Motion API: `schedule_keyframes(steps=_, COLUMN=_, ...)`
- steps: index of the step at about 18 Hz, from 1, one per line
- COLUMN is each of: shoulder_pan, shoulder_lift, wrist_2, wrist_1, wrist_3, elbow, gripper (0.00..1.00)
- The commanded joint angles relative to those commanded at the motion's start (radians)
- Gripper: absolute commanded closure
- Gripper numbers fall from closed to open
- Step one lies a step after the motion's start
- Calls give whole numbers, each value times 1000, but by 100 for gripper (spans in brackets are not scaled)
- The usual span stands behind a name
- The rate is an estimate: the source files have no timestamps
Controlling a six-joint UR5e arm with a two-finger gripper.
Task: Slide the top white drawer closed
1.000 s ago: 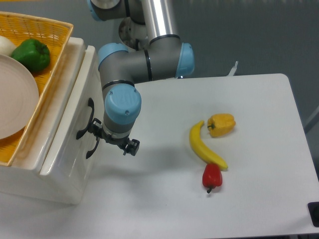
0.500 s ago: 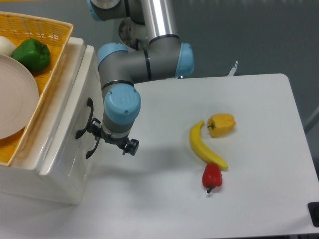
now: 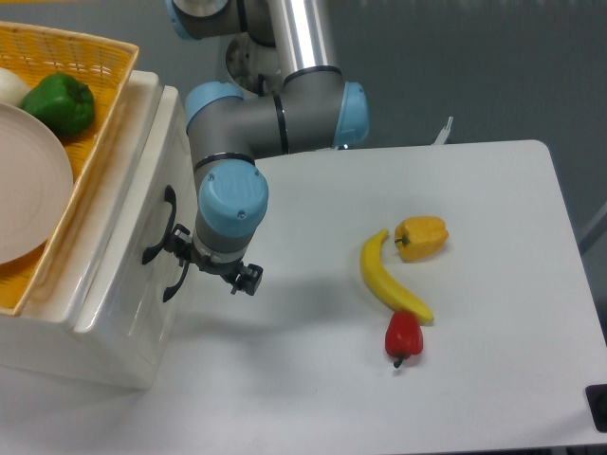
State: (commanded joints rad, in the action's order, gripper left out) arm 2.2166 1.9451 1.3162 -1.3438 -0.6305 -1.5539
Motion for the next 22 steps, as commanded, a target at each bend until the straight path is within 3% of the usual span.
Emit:
schedule_keyframes(steps=12, shoulder_pan=49, shoulder_lift=2, wrist_2=8, wrist_1=5, wrist_3=-14, elbow=12, gripper=0)
schedule_keyframes(steps=22, shoulder_pan=160, shoulder_lift=-15, wrist_2=46, wrist_1=6, wrist_3=-199, elbow=48, gripper=0)
